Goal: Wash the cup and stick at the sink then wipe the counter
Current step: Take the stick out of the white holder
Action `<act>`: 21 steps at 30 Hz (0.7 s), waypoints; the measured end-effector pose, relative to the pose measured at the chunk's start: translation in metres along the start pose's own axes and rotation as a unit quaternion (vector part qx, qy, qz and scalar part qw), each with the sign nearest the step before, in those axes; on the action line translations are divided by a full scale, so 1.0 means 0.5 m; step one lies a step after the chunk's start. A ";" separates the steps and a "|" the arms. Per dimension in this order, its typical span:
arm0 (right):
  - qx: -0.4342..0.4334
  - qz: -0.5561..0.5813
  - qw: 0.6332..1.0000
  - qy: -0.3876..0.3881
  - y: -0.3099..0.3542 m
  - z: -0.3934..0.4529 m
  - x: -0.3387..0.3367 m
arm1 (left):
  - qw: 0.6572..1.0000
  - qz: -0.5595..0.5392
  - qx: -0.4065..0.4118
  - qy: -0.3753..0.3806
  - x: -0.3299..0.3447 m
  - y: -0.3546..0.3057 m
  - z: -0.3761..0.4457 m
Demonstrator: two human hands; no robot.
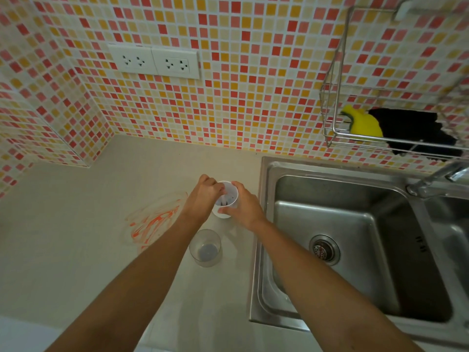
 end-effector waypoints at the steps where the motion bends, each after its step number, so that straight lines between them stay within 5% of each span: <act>1: 0.000 -0.001 1.000 0.004 -0.001 0.000 0.002 | 1.000 0.003 -0.004 0.002 0.007 0.002 -0.002; 12: -0.020 -0.003 1.000 0.015 0.019 -0.010 -0.003 | 0.990 -0.021 -0.070 -0.123 -0.119 0.062 0.005; 15: -0.034 -0.041 0.998 0.014 0.024 -0.022 -0.037 | 0.974 -0.076 -0.094 -0.189 -0.164 0.053 -0.019; 21: -0.072 0.014 0.994 -0.081 0.036 -0.075 -0.189 | 0.931 -0.256 -0.186 -0.181 -0.158 0.022 -0.010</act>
Point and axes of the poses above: each hand's wrist, its own z-axis towards the middle knuckle, its own x-axis out of the palm, y = z × x, the point moved 7 cm from there along z, towards the middle knuckle, and after that the axes turned 14 degrees about z, right-handed, at the moved point
